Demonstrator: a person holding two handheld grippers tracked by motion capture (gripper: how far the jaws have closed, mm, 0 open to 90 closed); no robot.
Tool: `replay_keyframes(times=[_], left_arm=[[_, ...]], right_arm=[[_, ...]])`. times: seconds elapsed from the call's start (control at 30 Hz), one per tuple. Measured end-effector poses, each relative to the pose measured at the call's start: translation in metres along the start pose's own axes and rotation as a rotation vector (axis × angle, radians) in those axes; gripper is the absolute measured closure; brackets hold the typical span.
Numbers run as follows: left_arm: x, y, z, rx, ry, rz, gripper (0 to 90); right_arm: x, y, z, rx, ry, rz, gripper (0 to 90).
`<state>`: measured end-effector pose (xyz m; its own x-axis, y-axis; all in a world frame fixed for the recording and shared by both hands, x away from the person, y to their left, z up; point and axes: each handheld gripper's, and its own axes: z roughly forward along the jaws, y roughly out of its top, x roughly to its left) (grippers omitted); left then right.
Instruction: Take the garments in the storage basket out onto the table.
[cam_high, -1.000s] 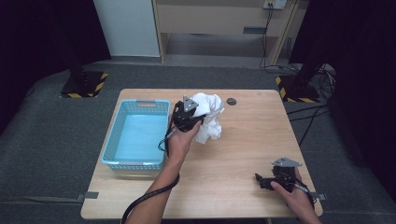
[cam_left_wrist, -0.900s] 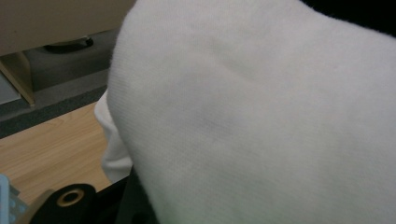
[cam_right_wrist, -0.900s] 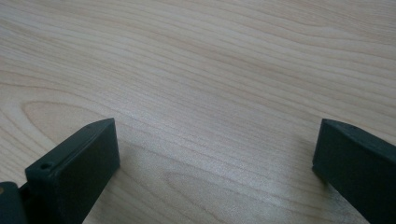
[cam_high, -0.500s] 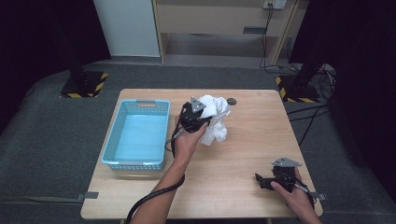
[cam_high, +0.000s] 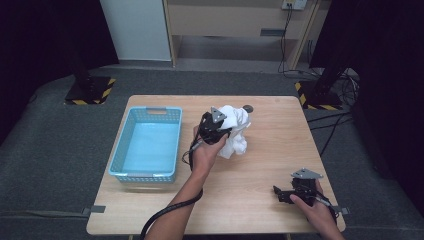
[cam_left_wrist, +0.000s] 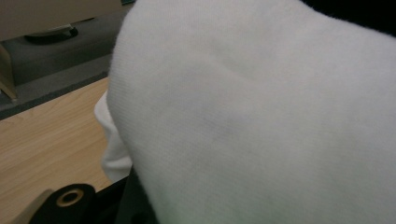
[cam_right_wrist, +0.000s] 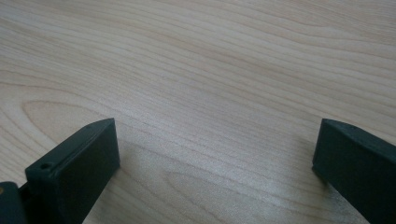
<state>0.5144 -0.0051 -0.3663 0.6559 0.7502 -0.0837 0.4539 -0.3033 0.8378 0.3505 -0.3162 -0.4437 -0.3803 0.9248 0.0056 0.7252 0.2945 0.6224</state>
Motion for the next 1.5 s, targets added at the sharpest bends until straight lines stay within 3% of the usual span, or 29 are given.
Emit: replay_keyframes(times=[0.27,0.67,1.5], left_arm=[[-0.002,0.001,0.007,0.010,0.003,0.005,61.3],[0.003,-0.011,0.019,0.050,0.014,-0.015,61.1],[0.019,-0.032,0.037,0.112,0.047,-0.099,60.6]], right_arm=[[0.000,0.000,0.000,0.000,0.000,-0.003,0.4],[0.000,0.000,0.000,0.000,0.001,-0.003,0.4],[0.000,0.000,0.000,0.000,0.001,-0.003,0.4]])
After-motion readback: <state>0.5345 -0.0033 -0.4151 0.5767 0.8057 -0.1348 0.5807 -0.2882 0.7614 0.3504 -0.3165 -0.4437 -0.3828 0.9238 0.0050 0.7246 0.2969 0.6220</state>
